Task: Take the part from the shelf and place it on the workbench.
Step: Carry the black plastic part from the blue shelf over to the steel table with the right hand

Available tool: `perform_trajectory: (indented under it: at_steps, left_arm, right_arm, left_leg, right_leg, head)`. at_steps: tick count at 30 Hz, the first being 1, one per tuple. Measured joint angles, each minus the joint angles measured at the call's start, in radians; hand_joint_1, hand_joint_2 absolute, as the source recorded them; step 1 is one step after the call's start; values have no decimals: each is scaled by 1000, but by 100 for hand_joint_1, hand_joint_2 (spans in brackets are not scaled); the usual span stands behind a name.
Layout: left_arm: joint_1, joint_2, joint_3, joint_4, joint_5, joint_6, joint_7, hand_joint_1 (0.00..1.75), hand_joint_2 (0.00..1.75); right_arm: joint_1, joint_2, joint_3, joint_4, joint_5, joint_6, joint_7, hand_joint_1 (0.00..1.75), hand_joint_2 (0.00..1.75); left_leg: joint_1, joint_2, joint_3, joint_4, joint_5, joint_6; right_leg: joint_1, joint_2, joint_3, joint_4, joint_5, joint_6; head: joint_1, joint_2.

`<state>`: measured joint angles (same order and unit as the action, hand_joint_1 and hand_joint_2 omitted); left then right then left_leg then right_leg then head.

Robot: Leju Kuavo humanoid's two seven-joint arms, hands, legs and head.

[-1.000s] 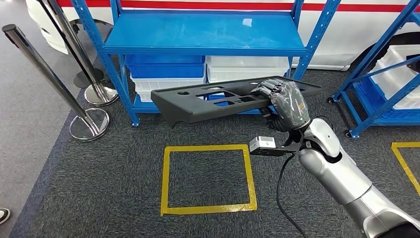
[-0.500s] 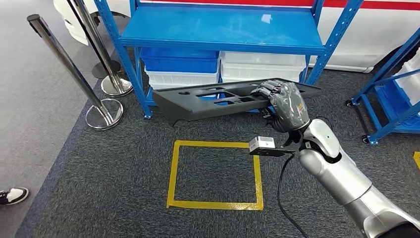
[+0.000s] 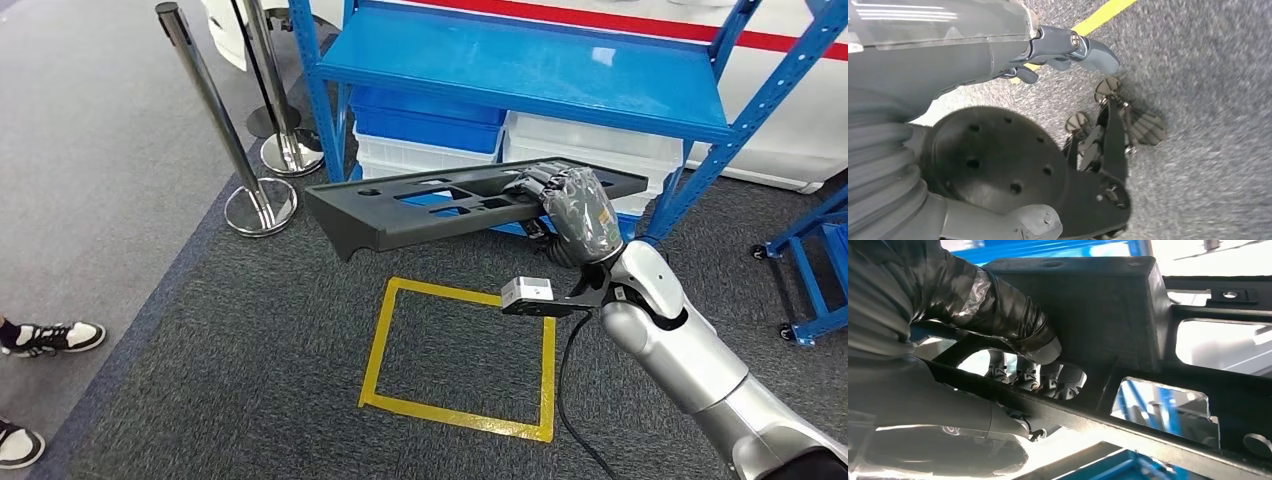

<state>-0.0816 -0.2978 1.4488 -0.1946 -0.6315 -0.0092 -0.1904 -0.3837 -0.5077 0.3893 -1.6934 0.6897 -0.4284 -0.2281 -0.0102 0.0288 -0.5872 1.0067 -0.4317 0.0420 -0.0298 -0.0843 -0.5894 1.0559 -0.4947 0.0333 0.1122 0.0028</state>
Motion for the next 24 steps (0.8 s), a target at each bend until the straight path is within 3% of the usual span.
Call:
perform_trajectory:
  at_steps: [2, 3, 4, 5, 6, 7, 9, 11, 13, 14, 16, 18, 20, 21, 22, 24]
  left_arm:
    - [-1, -1, 0, 0, 1, 0, -1, 0, 175]
    - [-1, -1, 0, 0, 1, 0, -1, 0, 175]
    - [-1, -1, 0, 0, 1, -1, -1, 0, 175]
    - [0, -1, 0, 0, 2, -1, -1, 0, 175]
    - [0, -1, 0, 0, 2, -2, -1, 0, 175]
    - [0, -1, 0, 0, 2, -2, -1, 0, 175]
    - [0, -1, 0, 0, 2, -2, -1, 0, 175]
    - [0, -1, 0, 0, 2, -2, -1, 0, 175]
    - [2, -1, 0, 0, 2, -3, -1, 0, 175]
    - [4, -1, 0, 0, 2, -3, -1, 0, 175]
    - [4, 0, 0, -1, 2, -3, -1, 0, 175]
    - [3, 0, 0, -1, 2, -3, -2, 0, 175]
    - [3, 0, 0, -1, 2, -3, -3, 0, 175]
    - [4, 0, 0, -1, 2, -3, -3, 0, 175]
    - [4, 0, 0, -1, 2, -4, -3, 0, 175]
    - [4, 0, 0, -1, 2, -4, -5, 0, 175]
  right_arm:
    - [1, -1, 0, 1, 0, -2, 0, 175, 175]
    - [3, -2, 0, 2, 0, -2, 0, 175, 175]
    - [5, -2, 0, 3, 0, -2, 0, 175, 175]
    - [8, -2, 0, 4, 0, -2, 0, 175, 175]
    - [9, -2, 1, 5, 1, -2, 1, 175, 175]
    - [10, -2, 1, 5, 2, -3, 1, 175, 175]
    - [10, -2, 0, 5, 6, -4, 2, 175, 175]
    - [12, -3, 0, 4, 10, -5, 3, 175, 175]
    - [14, -3, 1, 3, 12, -7, 3, 175, 175]
    - [14, -3, 1, 3, 13, -7, 4, 175, 175]
    - [16, -2, 1, 1, 14, -9, 5, 175, 175]
    - [18, -2, 1, 0, 17, -10, 6, 175, 175]
    - [19, -2, 2, -1, 21, -10, 6, 175, 175]
    - [20, -2, 2, -1, 23, -10, 7, 175, 175]
    - [20, -2, 3, -1, 25, -10, 7, 175, 175]
    - [19, -2, 3, -1, 28, -10, 7, 175, 175]
  left_leg:
    - [1, -22, 2, -7, 9, 10]
    - [0, -33, -1, -6, 11, 12]
    - [-1, -47, -2, -5, 12, 13]
    - [-2, -61, -4, -2, 12, 13]
    - [-2, -75, -4, 2, 11, 12]
    - [-2, -90, -5, 7, 10, 11]
    - [-4, -116, -11, 20, 6, 5]
    - [-3, -138, -23, 28, 5, -5]
    - [-1, -158, -32, 28, 9, -15]
    - [-2, -152, -35, 33, 5, -21]
    - [-3, -106, -61, 90, -32, -32]
    - [4, -55, -118, 216, -96, -44]
    - [13, -39, -160, 303, -121, -53]
    - [16, -35, -155, 294, -107, -55]
    - [18, -28, -130, 247, -78, -54]
    - [12, 19, -55, 107, -22, -45]
  right_leg:
    - [-1, 55, -46, 103, -63, 1]
    - [0, 70, -77, 168, -92, 1]
    - [2, 76, -102, 219, -107, 1]
    - [3, 78, -111, 238, -102, 0]
    - [3, 81, -103, 218, -78, -1]
    - [3, 86, -79, 165, -41, -3]
    - [-1, 123, -21, 41, 12, -8]
    - [-1, 150, 0, -11, 20, -13]
    - [-1, 134, -1, -16, 22, -20]
    - [-3, 123, 1, -20, 25, -25]
    - [-7, 98, 6, -28, 28, -37]
    - [-4, 73, 9, -29, 26, -43]
    - [-3, 46, 10, -28, 24, -43]
    - [-3, 33, 11, -28, 23, -42]
    - [-2, 20, 13, -28, 21, -40]
    - [0, -3, 19, -28, 17, -34]
  head:
    - [0, 0]
    - [0, 0]
    - [0, 0]
    - [0, 0]
    - [0, 0]
    - [0, 0]
    - [0, 0]
    - [0, 0]
    - [0, 0]
    - [0, 0]
    - [-1, 0]
    - [-1, 0]
    - [-1, 0]
    - [-1, 0]
    - [-1, 0]
    - [-1, 0]
